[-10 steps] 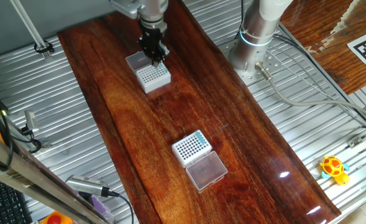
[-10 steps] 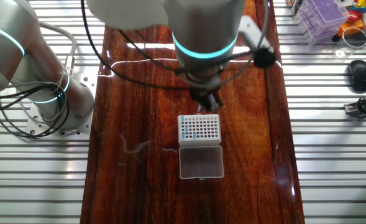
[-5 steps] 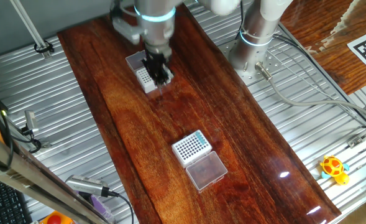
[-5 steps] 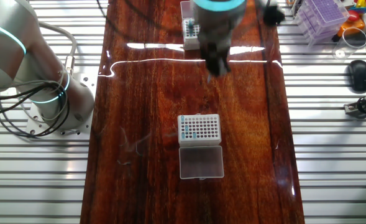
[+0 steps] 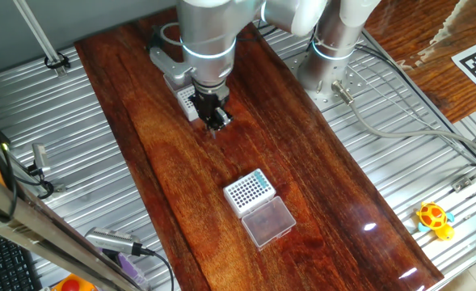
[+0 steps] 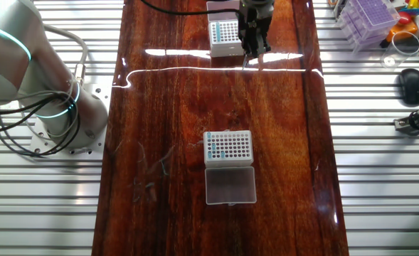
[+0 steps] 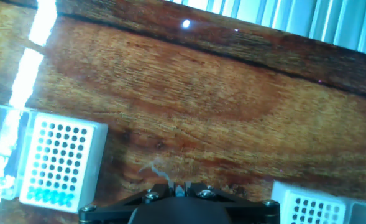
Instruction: Transfer all medium pipette tips from one holder to another
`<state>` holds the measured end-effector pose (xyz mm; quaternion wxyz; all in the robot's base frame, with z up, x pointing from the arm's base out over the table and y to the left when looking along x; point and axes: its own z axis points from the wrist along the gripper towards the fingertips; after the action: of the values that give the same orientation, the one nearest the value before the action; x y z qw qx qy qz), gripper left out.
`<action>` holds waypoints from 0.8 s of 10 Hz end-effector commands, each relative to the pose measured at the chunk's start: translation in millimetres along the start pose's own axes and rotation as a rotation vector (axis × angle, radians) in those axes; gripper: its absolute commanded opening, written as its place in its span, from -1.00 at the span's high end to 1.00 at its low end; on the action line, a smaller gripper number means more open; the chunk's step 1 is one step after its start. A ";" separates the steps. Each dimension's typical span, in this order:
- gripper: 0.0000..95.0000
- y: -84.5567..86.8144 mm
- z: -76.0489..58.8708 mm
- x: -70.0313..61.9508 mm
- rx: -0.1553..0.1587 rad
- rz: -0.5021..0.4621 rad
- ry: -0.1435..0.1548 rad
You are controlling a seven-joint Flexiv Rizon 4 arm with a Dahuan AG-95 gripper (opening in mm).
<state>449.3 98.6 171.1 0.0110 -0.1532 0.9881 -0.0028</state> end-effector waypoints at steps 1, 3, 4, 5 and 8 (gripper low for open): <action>1.00 1.7 -0.8 4.0 -0.056 -0.223 -0.011; 1.00 45.1 7.2 -14.4 -0.064 -0.146 -0.031; 1.00 60.6 9.0 -19.3 -0.062 -0.112 -0.036; 1.00 101.5 13.4 -27.7 -0.048 -0.031 -0.043; 1.00 144.5 18.7 -32.4 -0.050 0.058 -0.063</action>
<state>437.6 221.5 157.1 0.0223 -0.2500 0.9672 0.0384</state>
